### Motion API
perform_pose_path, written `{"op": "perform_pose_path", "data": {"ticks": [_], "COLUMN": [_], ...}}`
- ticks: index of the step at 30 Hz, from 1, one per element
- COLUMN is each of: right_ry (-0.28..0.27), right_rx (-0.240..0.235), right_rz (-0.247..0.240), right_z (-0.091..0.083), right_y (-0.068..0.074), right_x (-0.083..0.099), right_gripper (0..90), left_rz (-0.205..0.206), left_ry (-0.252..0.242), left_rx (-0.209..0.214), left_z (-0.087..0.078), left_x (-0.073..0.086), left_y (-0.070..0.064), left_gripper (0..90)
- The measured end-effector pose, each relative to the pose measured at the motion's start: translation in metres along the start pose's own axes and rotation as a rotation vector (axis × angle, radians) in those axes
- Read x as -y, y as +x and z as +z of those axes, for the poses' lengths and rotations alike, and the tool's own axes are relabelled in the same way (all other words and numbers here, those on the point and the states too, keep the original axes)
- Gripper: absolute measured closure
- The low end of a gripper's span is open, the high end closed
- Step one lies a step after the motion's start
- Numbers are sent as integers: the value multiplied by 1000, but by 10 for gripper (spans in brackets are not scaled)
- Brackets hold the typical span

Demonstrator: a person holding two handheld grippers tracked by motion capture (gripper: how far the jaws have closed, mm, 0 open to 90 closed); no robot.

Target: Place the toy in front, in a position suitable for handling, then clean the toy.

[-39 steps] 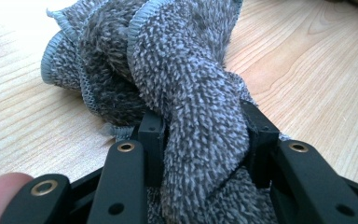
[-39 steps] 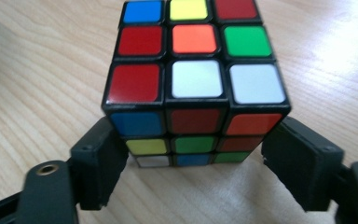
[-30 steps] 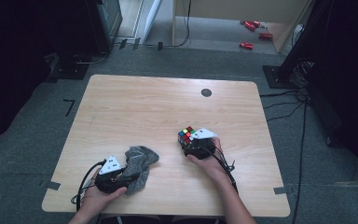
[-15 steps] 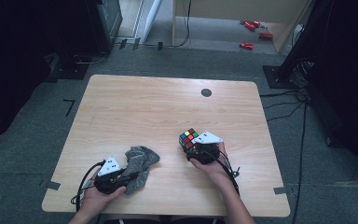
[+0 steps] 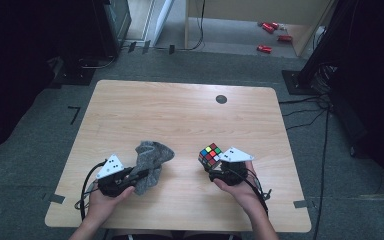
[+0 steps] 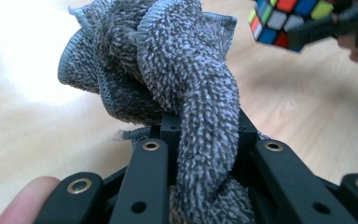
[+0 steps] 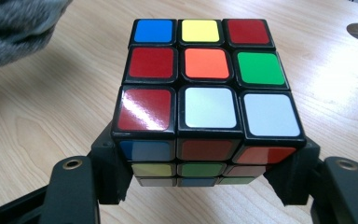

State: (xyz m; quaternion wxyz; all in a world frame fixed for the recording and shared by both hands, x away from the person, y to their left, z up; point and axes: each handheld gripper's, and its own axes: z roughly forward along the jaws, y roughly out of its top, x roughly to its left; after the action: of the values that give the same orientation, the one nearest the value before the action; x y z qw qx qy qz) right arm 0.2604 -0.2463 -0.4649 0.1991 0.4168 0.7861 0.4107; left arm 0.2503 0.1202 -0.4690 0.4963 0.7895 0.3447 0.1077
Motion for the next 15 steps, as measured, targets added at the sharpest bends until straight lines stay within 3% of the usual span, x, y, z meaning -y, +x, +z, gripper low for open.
{"op": "perform_pose_path", "data": {"ticks": [4,8,15], "right_ry": [-10,-17,-2], "right_rx": [-10,-34,-50], "right_rz": [18,4,-10], "right_z": [-1,0,4], "right_y": [0,7,15], "right_x": [-4,-9,-11], "right_gripper": [348,348,348], "left_rz": [10,15,10], "left_ry": [-39,-73,-94], "left_rx": [-6,-1,42], "left_z": [0,3,15], "left_x": [-18,-34,-49], "left_y": [-1,-4,-8], "left_gripper": [750,750,750]}}
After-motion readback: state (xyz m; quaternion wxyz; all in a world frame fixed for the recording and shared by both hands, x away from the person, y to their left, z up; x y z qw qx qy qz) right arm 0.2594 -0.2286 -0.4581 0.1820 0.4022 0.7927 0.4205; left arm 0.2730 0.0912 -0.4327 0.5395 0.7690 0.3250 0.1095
